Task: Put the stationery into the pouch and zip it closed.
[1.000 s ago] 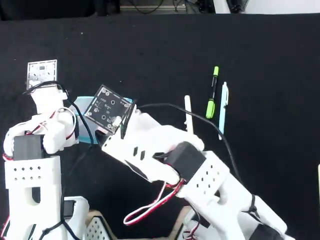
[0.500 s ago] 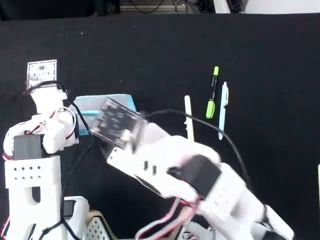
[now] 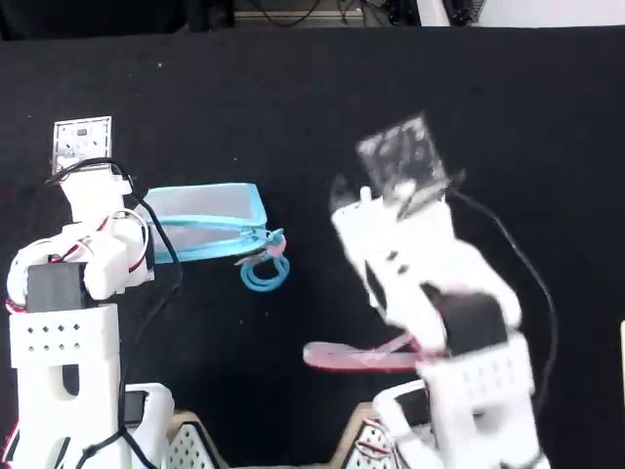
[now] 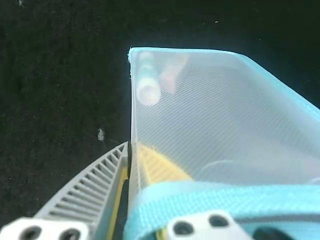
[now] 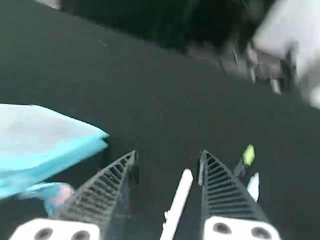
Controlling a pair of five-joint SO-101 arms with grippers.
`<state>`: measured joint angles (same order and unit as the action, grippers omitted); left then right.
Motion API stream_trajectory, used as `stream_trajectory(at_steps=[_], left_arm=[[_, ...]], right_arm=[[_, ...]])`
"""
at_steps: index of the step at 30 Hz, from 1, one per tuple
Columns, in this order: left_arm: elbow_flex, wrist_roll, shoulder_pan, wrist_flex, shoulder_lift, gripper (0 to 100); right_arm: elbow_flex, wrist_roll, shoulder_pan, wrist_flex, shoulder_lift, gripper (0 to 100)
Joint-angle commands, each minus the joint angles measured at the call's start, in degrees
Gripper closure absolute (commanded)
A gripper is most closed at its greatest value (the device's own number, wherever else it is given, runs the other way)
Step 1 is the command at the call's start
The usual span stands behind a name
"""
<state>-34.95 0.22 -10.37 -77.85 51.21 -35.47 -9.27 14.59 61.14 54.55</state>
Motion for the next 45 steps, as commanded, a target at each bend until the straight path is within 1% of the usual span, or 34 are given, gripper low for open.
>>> stream_trajectory(at_steps=[1, 6, 11, 14, 17, 26, 34, 40, 45], left_arm=[[0.0, 0.6, -0.7, 0.4, 0.5, 97], [0.0, 0.6, -0.7, 0.4, 0.5, 97], [0.0, 0.6, -0.7, 0.4, 0.5, 97], [0.0, 0.6, -0.7, 0.4, 0.5, 97], [-0.6, 0.6, -0.7, 0.4, 0.5, 97], [-0.6, 0.6, -0.7, 0.4, 0.5, 97], [-0.6, 0.6, -0.6, 0.4, 0.5, 97], [-0.6, 0.6, -0.6, 0.4, 0.5, 97], [-0.6, 0.6, -0.4, 0.4, 0.5, 97]], right_arm=[[-2.4, 6.4, -6.0, -6.6, -8.0, 82.2], [-2.9, 10.9, -6.3, -13.1, -22.5, 82.0], [-2.9, 11.4, -8.2, -23.1, -36.4, 81.9], [-2.8, 11.4, -7.8, -27.3, -40.8, 81.9], [-3.1, 11.4, -7.9, -29.5, -41.5, 81.9], [-2.8, 11.1, -8.1, -29.4, -46.6, 82.2], [13.8, 11.4, -8.6, -16.4, -61.2, 81.9], [24.6, 11.4, -11.1, -12.7, -69.1, 81.9], [27.9, 11.1, -11.0, -12.3, -73.1, 81.9]])
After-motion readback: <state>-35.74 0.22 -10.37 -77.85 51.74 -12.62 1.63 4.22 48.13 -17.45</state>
